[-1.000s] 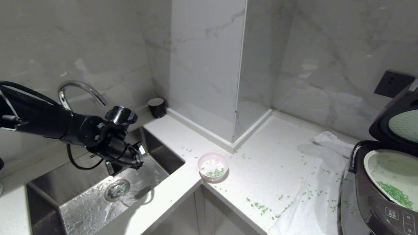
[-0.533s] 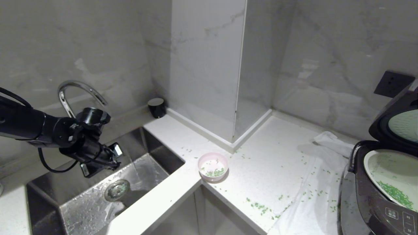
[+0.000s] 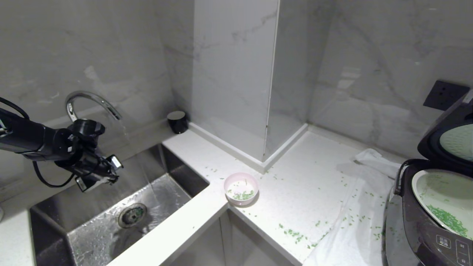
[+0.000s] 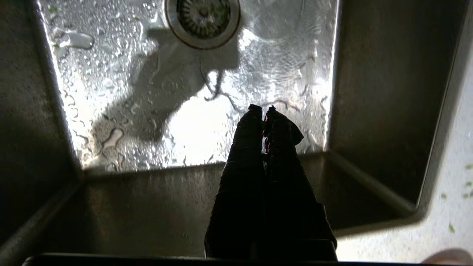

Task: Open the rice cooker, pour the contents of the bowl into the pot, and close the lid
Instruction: Turn off the tap

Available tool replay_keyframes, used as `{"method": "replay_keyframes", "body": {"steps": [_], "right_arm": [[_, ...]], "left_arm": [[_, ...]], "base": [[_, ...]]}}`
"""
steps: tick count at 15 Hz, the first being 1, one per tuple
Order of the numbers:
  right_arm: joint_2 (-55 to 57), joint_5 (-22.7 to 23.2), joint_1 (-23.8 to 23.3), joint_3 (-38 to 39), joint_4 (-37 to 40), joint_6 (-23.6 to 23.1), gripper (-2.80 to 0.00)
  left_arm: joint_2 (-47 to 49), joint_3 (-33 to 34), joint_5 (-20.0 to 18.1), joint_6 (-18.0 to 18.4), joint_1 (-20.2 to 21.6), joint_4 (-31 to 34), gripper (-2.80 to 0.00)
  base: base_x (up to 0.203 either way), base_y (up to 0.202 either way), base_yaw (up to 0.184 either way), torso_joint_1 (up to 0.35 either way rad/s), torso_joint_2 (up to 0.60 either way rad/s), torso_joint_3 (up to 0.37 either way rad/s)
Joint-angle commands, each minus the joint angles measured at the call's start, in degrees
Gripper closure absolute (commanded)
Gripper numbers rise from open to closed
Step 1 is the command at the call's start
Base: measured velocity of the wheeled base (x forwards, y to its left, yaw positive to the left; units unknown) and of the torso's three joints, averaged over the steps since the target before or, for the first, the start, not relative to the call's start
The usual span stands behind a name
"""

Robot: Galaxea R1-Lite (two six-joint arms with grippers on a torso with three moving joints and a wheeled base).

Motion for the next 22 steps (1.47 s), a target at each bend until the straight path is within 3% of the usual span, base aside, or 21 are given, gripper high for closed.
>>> {"method": "replay_keyframes", "body": {"steps": [1,10,15,18,22], "right_arm": [[0.05,0.02,0.05,0.0,0.0,-0.03,0.0],[0.05,0.02,0.06,0.0,0.0,-0.03,0.0],[0.05,0.02,0.06,0.0,0.0,-0.03,0.0],[0.05,0.02,0.01,0.0,0.0,-0.03,0.0],[0.05,0.02,0.06,0.0,0.0,-0.03,0.0]], "left_arm": [[3.98,-3.19,0.16,-0.18,1.66,0.11,0.0],[11.2,-14.21,2.17,0.93,9.23,0.29,0.0],[11.83,-17.14,2.62,1.19,10.78,0.2,0.0],[13.66,-19.86,5.8,0.84,11.06,0.11,0.0],[14.35,-22.12,5.83,0.59,11.96,-0.4,0.0]], "base": [[0.0,0.0,0.0,0.0,0.0,0.0],[0.0,0.0,0.0,0.0,0.0,0.0],[0.0,0.0,0.0,0.0,0.0,0.0],[0.0,0.0,0.0,0.0,0.0,0.0],[0.0,0.0,0.0,0.0,0.0,0.0]]}}
